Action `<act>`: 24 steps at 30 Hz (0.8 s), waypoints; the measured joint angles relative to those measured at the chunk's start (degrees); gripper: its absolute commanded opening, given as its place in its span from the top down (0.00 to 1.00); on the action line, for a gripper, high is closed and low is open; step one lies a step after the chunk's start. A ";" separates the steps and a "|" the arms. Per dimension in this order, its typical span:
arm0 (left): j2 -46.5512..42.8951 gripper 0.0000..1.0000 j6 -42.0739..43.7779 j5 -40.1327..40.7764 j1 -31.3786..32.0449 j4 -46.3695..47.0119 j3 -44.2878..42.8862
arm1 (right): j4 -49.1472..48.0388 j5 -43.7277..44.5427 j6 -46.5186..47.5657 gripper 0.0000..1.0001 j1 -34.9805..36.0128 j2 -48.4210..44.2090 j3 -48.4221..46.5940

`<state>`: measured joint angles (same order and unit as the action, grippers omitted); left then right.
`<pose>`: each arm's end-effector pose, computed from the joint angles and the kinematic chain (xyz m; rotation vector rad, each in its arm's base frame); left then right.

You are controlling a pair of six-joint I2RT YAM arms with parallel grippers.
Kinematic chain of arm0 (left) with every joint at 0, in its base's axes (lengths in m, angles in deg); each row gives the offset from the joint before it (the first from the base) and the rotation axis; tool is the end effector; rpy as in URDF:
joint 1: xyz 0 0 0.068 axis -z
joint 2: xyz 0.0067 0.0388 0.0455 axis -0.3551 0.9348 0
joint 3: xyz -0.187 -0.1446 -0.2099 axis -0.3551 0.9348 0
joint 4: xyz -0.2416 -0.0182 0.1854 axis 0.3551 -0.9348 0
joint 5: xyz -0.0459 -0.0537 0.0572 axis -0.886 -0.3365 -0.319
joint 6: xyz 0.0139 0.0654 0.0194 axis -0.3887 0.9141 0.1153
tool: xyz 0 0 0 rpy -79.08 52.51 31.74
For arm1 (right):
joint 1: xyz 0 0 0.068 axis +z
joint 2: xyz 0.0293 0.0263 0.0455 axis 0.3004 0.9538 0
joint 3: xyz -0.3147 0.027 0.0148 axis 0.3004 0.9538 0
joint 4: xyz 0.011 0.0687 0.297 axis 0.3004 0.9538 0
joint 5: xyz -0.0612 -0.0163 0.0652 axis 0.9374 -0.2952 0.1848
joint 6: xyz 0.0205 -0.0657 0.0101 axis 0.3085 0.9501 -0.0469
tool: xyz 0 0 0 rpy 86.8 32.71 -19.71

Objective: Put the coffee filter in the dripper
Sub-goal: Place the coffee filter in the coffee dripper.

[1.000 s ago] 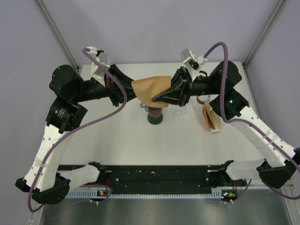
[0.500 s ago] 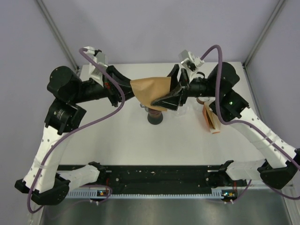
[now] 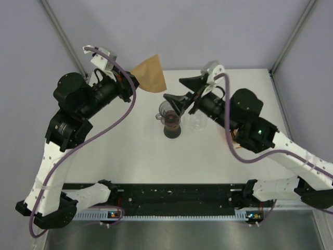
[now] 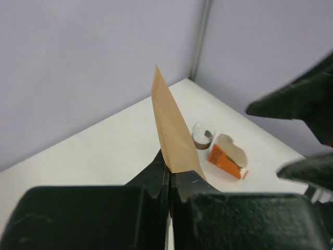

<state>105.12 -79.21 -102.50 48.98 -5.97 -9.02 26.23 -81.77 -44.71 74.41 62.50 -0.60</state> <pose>0.1780 -0.1167 0.6124 0.5468 1.4058 -0.7504 0.1547 0.2276 0.5709 -0.5772 1.2727 0.7876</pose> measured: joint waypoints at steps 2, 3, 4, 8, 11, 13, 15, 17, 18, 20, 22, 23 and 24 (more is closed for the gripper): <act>0.31 1.00 0.39 5.57 0.00 -1.81 -0.11 | -2.40 5.90 4.76 0.27 6.14 2.27 0.00; 0.50 1.00 0.48 8.00 0.00 -2.73 -0.24 | -4.02 8.50 7.39 0.27 8.70 3.89 -0.02; 0.70 1.00 0.55 10.16 0.00 -3.78 -0.44 | -5.09 9.99 9.14 0.27 10.08 5.11 -0.02; 0.98 1.00 0.59 16.22 0.00 -6.36 -0.72 | -7.17 12.98 14.93 0.27 12.96 11.87 -1.88; 0.98 1.00 0.57 18.08 0.00 -7.63 -0.85 | -8.15 14.32 17.62 0.32 13.07 16.09 -3.78; 0.98 1.00 0.57 18.64 0.00 -7.89 -0.92 | -9.05 15.37 18.99 0.35 13.09 17.55 -4.39; 0.98 1.00 0.59 18.95 0.00 -8.09 -1.09 | -9.94 16.61 20.02 0.38 13.09 18.82 -5.44; 0.96 1.00 0.57 18.91 0.00 -8.17 -1.22 | -10.71 17.81 20.94 0.39 13.07 19.74 -6.86; 0.96 1.00 0.59 18.86 0.00 -8.24 -1.29 | -10.88 18.47 21.40 0.40 13.07 20.22 -7.76; 0.96 1.00 0.59 18.69 0.00 -8.55 -1.29 | -11.50 19.56 22.32 0.42 13.09 21.24 -9.73; 0.96 1.00 0.59 18.40 0.00 -8.96 -1.29 | -12.20 20.96 23.28 0.44 13.07 22.32 -11.41; 0.96 1.00 0.59 18.25 0.00 -9.09 -1.29 | -12.37 21.49 23.52 0.45 13.07 22.64 -11.78; 0.96 1.00 0.59 18.12 0.00 -9.16 -1.29 | -12.66 22.12 23.87 0.45 13.07 23.08 -12.22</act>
<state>106.09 -78.62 -84.38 48.98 -15.13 -10.31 13.58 -59.65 -20.84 87.48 85.58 -12.82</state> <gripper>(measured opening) 0.012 0.566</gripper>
